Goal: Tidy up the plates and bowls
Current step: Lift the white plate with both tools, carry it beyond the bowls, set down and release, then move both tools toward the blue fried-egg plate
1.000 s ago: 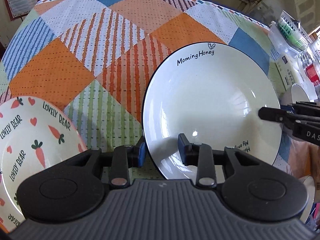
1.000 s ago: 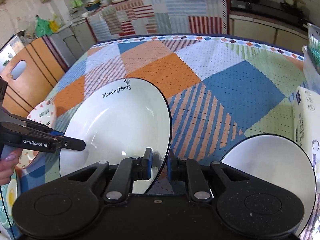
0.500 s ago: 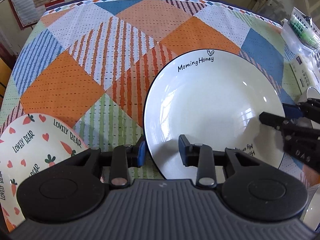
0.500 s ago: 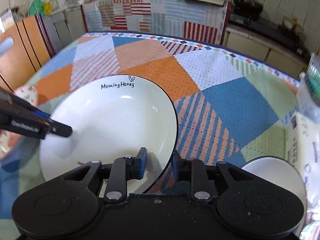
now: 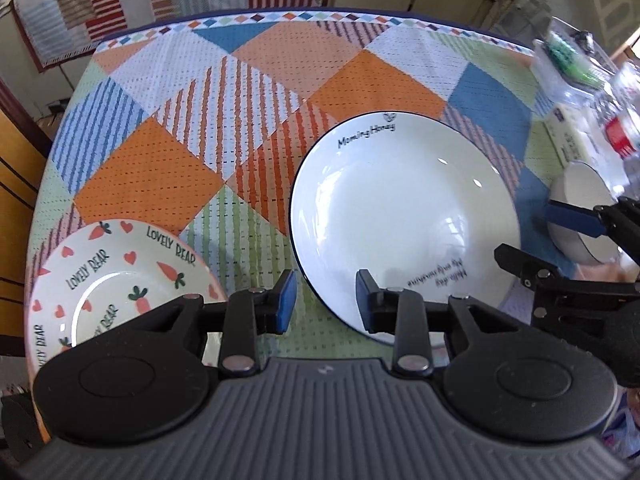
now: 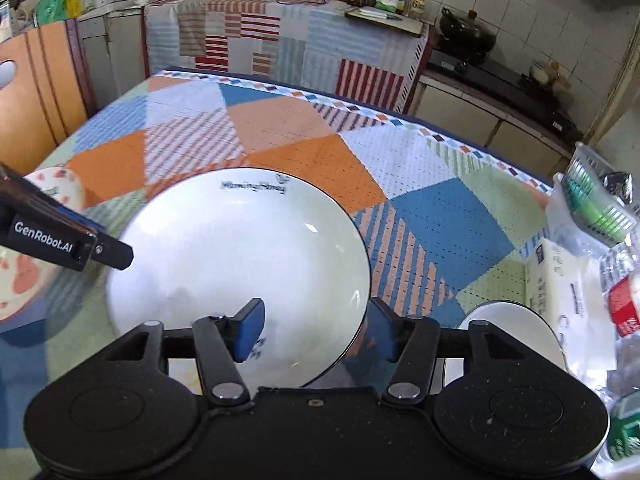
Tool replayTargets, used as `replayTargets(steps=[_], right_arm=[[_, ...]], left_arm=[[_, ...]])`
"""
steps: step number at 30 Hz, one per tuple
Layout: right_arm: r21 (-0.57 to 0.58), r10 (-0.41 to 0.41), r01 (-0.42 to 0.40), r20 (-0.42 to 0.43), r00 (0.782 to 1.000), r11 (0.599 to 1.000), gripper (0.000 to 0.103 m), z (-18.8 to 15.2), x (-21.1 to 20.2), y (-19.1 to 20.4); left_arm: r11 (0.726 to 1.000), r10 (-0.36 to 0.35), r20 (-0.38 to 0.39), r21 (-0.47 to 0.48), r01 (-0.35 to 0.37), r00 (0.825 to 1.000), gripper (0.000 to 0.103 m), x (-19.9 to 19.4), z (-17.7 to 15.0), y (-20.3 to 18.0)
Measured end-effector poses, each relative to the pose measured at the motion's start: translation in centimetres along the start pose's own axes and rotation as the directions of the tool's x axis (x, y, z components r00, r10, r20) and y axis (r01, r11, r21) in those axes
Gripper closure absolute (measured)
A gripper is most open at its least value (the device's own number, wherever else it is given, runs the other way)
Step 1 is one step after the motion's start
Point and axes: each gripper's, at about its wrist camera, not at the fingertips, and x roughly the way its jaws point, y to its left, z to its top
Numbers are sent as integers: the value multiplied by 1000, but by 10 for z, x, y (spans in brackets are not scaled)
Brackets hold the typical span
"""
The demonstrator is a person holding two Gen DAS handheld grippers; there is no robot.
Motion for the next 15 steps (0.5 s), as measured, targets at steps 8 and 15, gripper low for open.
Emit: replayTargets(steps=[8,15], right_arm=[[-7,-15,15,-12,1000,1000,33,-3,-44,14],[-11,-10,9,-67,998,1000,27,-9,-77,27]], left_arm=[[995,-48,0,86,48,999,61,-58,-24,-9],[985,-52,-13,162,53,999,51,-104,-55,-14]])
